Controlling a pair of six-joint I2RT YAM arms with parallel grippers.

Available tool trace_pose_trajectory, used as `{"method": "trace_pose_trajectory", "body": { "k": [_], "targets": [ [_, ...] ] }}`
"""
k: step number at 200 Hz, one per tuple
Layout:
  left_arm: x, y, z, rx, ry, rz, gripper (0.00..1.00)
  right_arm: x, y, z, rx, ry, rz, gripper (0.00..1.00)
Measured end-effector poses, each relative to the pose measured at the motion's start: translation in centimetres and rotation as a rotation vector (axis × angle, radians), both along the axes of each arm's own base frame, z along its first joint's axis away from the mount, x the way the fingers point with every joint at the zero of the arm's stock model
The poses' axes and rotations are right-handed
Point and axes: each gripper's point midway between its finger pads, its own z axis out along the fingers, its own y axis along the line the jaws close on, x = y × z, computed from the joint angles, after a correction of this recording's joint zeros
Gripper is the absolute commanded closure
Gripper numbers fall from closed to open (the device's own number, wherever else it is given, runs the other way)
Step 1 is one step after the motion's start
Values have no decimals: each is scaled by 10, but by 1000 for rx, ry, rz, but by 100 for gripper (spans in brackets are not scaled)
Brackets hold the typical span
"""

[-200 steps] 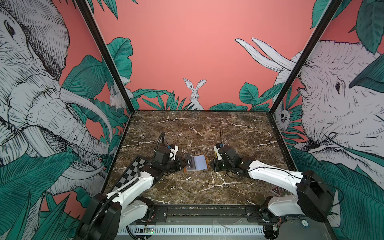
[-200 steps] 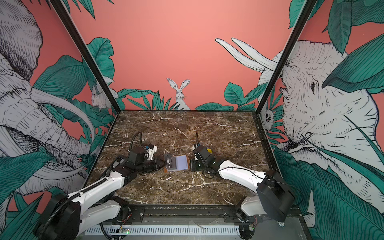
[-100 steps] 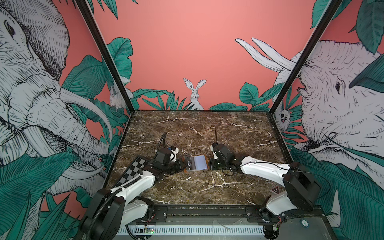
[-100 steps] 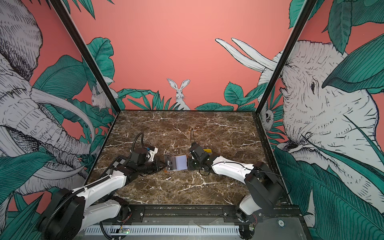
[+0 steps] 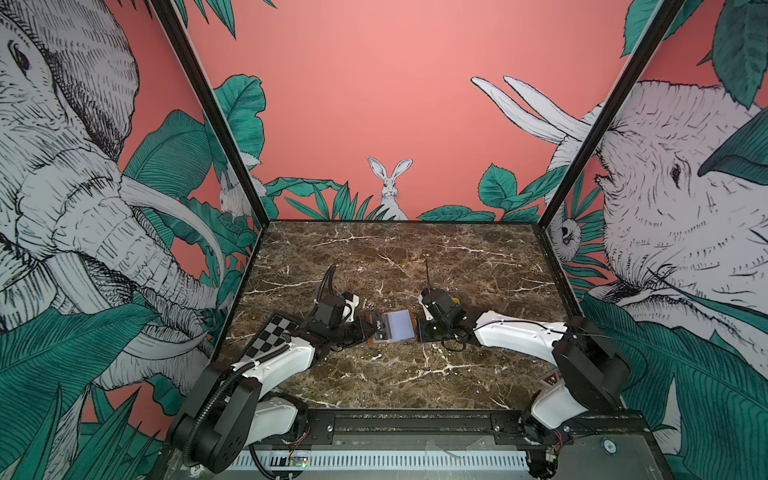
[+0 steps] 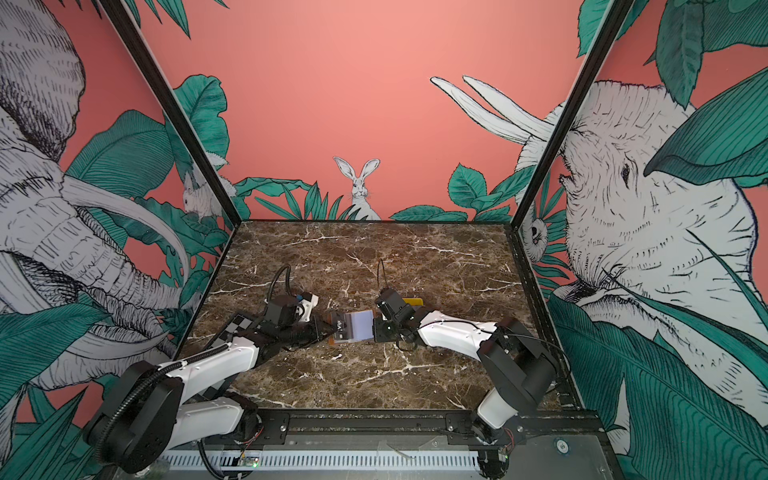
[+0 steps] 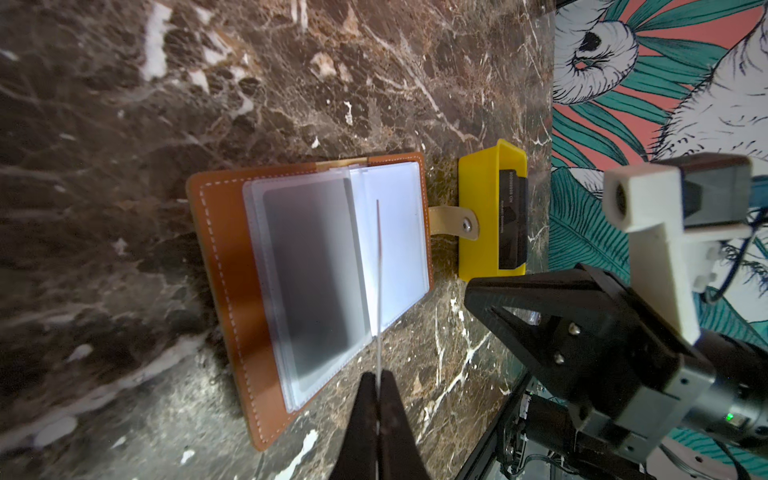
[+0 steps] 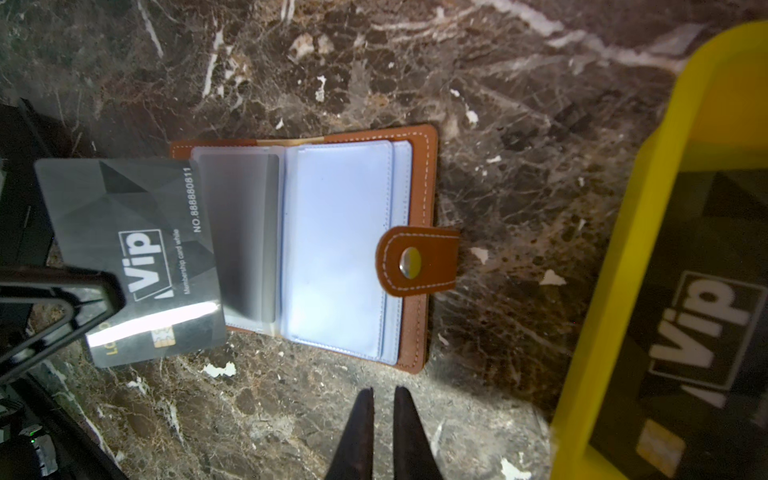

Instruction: Put the credit cards into the card holder

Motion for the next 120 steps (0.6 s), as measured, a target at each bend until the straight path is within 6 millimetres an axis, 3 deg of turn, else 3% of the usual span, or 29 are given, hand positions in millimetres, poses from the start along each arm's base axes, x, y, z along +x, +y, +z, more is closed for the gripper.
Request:
{"method": "trace_pose_trajectory", "body": {
  "k": [120],
  "targets": [
    [9, -11, -1, -55, 9, 8, 100, 11, 8, -19, -44, 17, -1, 91]
  ]
}}
